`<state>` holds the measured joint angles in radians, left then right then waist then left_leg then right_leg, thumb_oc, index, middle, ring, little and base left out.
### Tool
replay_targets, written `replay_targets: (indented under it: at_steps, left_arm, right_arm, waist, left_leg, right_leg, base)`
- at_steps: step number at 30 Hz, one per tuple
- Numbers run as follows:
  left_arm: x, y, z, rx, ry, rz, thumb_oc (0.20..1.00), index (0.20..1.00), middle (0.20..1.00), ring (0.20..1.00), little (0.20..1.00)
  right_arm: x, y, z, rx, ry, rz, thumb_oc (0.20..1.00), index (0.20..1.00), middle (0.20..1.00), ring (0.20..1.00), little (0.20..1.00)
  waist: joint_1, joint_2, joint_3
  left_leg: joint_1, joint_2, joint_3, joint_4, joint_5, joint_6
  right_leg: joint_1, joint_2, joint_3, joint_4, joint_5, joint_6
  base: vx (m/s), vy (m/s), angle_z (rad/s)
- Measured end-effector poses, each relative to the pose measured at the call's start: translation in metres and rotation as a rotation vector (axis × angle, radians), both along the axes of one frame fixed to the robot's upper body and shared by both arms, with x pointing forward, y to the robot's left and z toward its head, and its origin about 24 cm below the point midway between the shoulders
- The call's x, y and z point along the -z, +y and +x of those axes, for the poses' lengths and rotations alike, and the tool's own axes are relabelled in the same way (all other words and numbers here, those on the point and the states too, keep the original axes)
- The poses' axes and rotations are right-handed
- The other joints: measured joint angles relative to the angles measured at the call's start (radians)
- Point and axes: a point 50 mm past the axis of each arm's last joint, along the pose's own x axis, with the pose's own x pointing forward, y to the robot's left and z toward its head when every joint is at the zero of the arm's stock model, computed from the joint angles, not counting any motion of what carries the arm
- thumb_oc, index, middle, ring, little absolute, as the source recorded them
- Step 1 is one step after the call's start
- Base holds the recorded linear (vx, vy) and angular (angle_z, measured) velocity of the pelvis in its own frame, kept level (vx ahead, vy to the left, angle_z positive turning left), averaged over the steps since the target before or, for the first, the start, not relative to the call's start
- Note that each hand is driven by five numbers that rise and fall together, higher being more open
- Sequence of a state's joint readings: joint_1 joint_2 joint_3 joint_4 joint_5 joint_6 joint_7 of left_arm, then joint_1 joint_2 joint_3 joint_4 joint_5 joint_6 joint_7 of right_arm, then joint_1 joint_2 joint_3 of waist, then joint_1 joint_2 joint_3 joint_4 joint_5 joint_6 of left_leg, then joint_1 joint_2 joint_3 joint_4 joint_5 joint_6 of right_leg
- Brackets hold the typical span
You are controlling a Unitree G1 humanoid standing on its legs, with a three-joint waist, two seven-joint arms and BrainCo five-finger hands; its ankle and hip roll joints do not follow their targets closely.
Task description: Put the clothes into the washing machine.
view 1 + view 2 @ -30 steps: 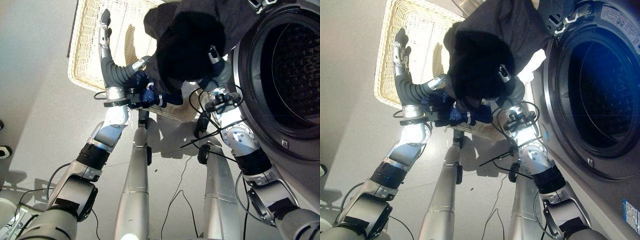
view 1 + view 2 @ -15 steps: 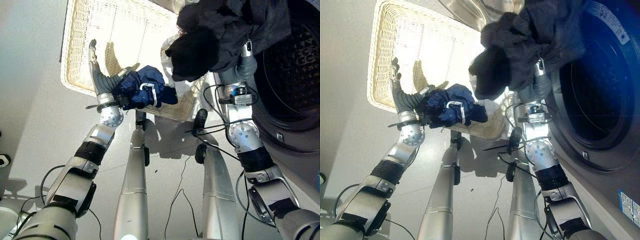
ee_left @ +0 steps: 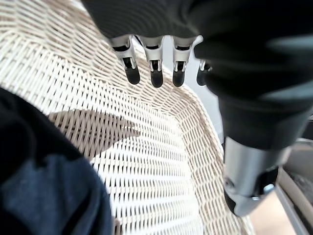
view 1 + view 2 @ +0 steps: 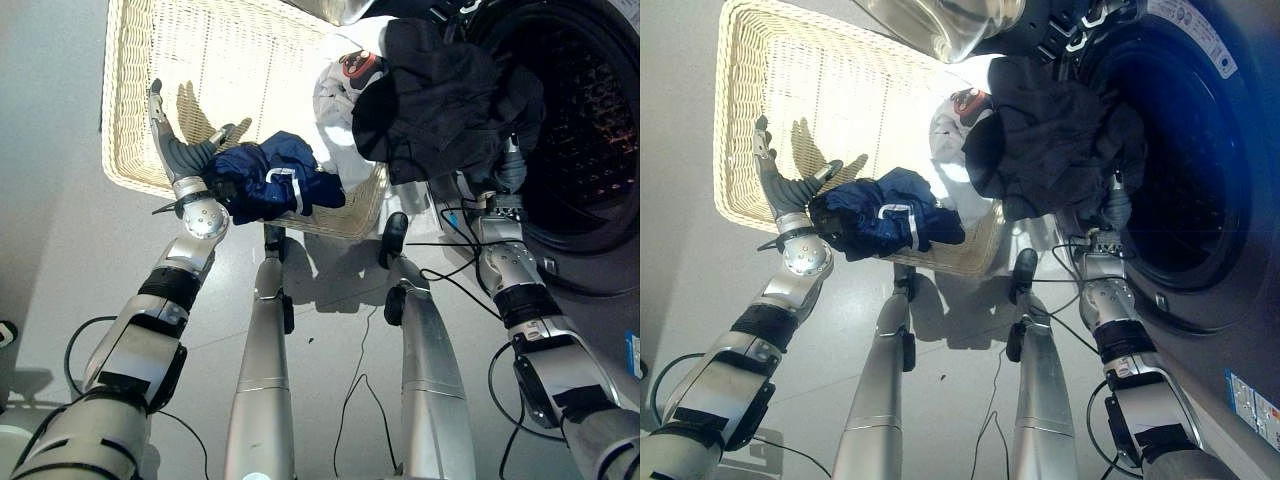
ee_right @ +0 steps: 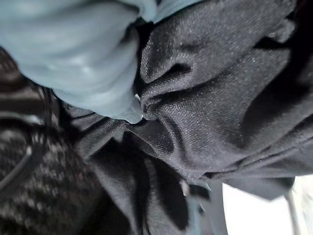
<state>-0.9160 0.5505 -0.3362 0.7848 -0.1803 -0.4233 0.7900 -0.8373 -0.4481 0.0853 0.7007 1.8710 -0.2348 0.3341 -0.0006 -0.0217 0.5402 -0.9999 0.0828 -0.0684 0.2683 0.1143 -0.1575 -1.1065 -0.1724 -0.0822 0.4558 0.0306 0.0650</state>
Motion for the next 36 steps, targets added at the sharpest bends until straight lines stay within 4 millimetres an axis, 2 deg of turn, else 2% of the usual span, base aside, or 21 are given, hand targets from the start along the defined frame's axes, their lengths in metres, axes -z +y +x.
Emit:
replay_targets:
  at_steps: [2,5,8,11,13,15,18,26,27,28,35,36]
  left_arm:
    - [0.002,0.002,0.0,-0.003,0.01,0.006,1.0,1.0,1.0,1.0,1.0]
    - [-0.002,0.0,0.003,0.004,0.018,0.039,1.0,1.0,1.0,1.0,1.0]
    - [-0.003,0.002,0.004,0.01,0.033,0.05,1.0,1.0,1.0,1.0,1.0]
    - [0.007,0.002,0.001,0.029,0.043,0.064,1.0,1.0,1.0,1.0,1.0]
    - [0.017,0.012,-0.003,0.012,0.077,0.071,1.0,1.0,1.0,1.0,1.0]
    - [0.024,0.02,-0.006,-0.006,0.101,0.064,1.0,1.0,1.0,1.0,1.0]
    - [0.026,0.028,-0.008,-0.023,0.111,0.058,1.0,1.0,1.0,1.0,1.0]
    - [0.022,0.046,-0.01,-0.026,0.134,0.072,1.0,1.0,1.0,1.0,1.0]
    - [0.023,0.045,-0.01,-0.019,0.139,0.075,1.0,1.0,1.0,1.0,1.0]
    - [0.024,0.045,-0.01,-0.014,0.144,0.078,1.0,1.0,1.0,1.0,1.0]
    - [0.016,0.041,-0.008,0.008,0.127,0.086,1.0,1.0,1.0,1.0,1.0]
    - [0.011,0.039,-0.006,0.02,0.117,0.095,1.0,1.0,1.0,1.0,1.0]
  right_arm:
    - [0.0,-0.002,0.001,0.007,0.02,0.007,0.2,0.2,0.2,0.2,0.2]
    - [-0.006,-0.011,0.007,0.056,0.142,0.02,0.2,0.2,0.2,0.2,0.2]
    - [-0.036,-0.037,0.012,0.211,0.254,0.026,0.2,0.2,0.2,0.2,0.2]
    - [-0.09,-0.091,-0.014,0.597,0.274,0.085,0.2,0.2,0.2,0.2,0.2]
    - [-0.12,-0.107,-0.035,0.802,0.251,0.143,0.2,0.2,0.2,0.2,0.2]
    - [-0.117,-0.117,-0.046,0.935,0.341,0.203,0.2,0.2,0.2,0.2,0.2]
    - [-0.11,-0.127,-0.053,1.015,0.445,0.282,0.2,0.2,0.2,0.2,0.2]
    - [-0.095,-0.138,-0.058,1.109,0.62,0.388,0.2,0.2,0.2,0.2,0.2]
    - [-0.094,-0.138,-0.058,1.116,0.631,0.39,0.617,0.617,0.617,0.617,0.617]
    - [-0.094,-0.138,-0.058,1.115,0.638,0.374,1.0,1.0,1.0,1.0,1.0]
    - [-0.079,-0.137,-0.037,0.991,0.783,0.077,1.0,1.0,1.0,1.0,1.0]
    - [-0.072,-0.133,-0.031,0.994,0.867,-0.1,1.0,1.0,1.0,1.0,1.0]
  waist:
    - [-0.006,0.0,0.0]
    - [-0.006,0.0,0.0]
    - [-0.002,0.0,0.0]
    - [0.02,0.0,0.0]
    - [0.018,0.0,0.0]
    - [0.024,-0.001,0.0]
    - [0.037,-0.001,0.001]
    - [0.048,-0.003,0.002]
    - [0.047,-0.003,0.002]
    - [0.047,-0.003,0.002]
    - [0.046,-0.004,0.002]
    - [0.046,-0.004,0.002]
  left_leg:
    - [0.001,0.001,0.005,-0.002,0.0,0.0]
    - [0.001,0.003,0.008,-0.002,0.0,0.0]
    - [0.001,0.004,0.015,0.002,0.0,0.0]
    - [0.0,0.01,0.015,0.002,0.0,0.0]
    - [-0.005,0.018,0.015,0.001,0.0,0.0]
    - [-0.013,0.017,0.017,0.002,0.001,0.001]
    - [-0.019,0.015,0.016,0.005,0.002,0.003]
    - [-0.02,0.011,0.011,0.016,0.002,0.005]
    - [-0.02,0.01,0.011,0.016,0.002,0.006]
    - [-0.02,0.009,0.01,0.017,0.002,0.006]
    - [-0.018,0.0,0.004,0.018,0.006,0.012]
    - [-0.016,-0.003,0.002,0.018,0.008,0.014]
  right_leg:
    - [0.0,0.001,0.005,-0.004,0.002,0.0]
    - [-0.004,0.004,0.008,-0.003,0.004,-0.001]
    - [-0.007,0.006,0.017,-0.002,0.01,-0.003]
    - [-0.005,0.014,0.017,-0.014,0.017,-0.005]
    - [0.005,0.024,0.016,-0.046,0.036,-0.004]
    - [0.006,0.025,0.018,-0.067,0.049,0.0]
    - [0.005,0.025,0.019,-0.074,0.056,0.001]
    - [0.01,0.023,0.019,-0.071,0.061,0.003]
    - [0.01,0.022,0.019,-0.071,0.061,0.003]
    - [0.012,0.021,0.019,-0.071,0.061,0.003]
    - [0.02,0.012,0.015,-0.071,0.063,0.008]
    - [0.025,0.01,0.014,-0.072,0.064,0.009]
  base:
    - [0.01,-0.01,-0.05]
    - [0.01,-0.006,-0.02]
    - [0.02,-0.011,-0.05]
    - [-0.02,-0.033,-0.06]
    - [-0.02,-0.012,-0.08]
    - [0.0,-0.001,-0.06]
    - [0.01,0.004,0.0]
    - [0.0,0.001,0.0]
    - [0.0,0.0,0.0]
    - [0.0,0.0,0.0]
    - [0.0,-0.017,0.03]
    - [-0.02,-0.016,0.04]
